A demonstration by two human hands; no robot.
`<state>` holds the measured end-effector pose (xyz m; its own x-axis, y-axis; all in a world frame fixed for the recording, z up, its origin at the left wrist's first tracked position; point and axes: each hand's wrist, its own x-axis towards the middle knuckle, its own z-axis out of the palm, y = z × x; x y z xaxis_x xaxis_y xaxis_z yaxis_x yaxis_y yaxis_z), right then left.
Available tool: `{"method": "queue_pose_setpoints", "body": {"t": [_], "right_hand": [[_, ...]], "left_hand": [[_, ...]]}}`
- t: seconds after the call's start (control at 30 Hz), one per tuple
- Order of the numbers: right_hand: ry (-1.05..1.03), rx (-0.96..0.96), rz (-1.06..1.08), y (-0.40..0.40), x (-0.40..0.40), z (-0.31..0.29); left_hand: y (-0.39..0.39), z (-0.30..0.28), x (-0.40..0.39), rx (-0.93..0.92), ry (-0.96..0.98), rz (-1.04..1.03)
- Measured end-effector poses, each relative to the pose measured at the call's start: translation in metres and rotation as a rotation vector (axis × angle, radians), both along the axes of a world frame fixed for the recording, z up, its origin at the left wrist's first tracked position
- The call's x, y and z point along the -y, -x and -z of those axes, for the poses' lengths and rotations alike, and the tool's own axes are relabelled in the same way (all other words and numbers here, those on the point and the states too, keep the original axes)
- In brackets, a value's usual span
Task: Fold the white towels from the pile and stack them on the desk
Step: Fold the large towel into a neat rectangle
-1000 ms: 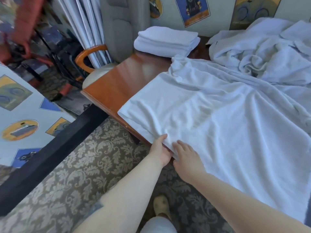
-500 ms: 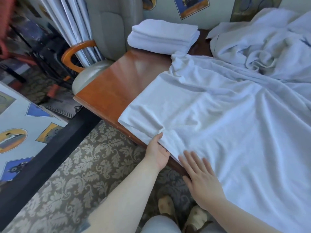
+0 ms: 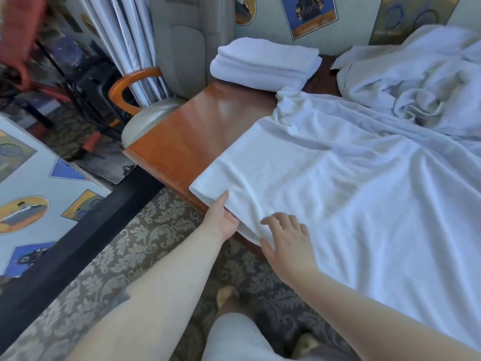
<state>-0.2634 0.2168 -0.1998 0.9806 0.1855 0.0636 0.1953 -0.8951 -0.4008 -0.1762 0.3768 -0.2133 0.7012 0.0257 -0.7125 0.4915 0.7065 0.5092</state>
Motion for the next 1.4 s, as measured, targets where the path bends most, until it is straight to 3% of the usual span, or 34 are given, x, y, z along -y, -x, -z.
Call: {"method": "queue_pose_setpoints", "body": {"t": [0.13, 0.67, 0.9, 1.17, 1.3, 1.4], "right_hand": [[-0.010, -0.158, -0.008, -0.031, -0.038, 0.010], [-0.222, -0.321, 0.222, -0.045, -0.072, 0.020], [-0.104, -0.227, 0.119, -0.039, -0.078, 0.025], [0.166, -0.190, -0.208, -0.048, -0.090, 0.021], [0.145, -0.161, -0.153, -0.046, -0.094, 0.023], [-0.012, -0.107, -0.009, -0.039, -0.091, 0.020]], "left_hand": [[-0.015, 0.007, -0.028, -0.032, -0.091, 0.077], [-0.045, 0.016, -0.079, 0.010, 0.064, 0.019], [-0.051, 0.016, -0.098, 0.062, -0.013, -0.079], [-0.061, 0.013, -0.103, 0.080, 0.052, -0.132], [-0.070, 0.002, -0.106, -0.009, -0.097, -0.102], [-0.078, -0.010, -0.108, -0.186, -0.341, -0.075]]}}
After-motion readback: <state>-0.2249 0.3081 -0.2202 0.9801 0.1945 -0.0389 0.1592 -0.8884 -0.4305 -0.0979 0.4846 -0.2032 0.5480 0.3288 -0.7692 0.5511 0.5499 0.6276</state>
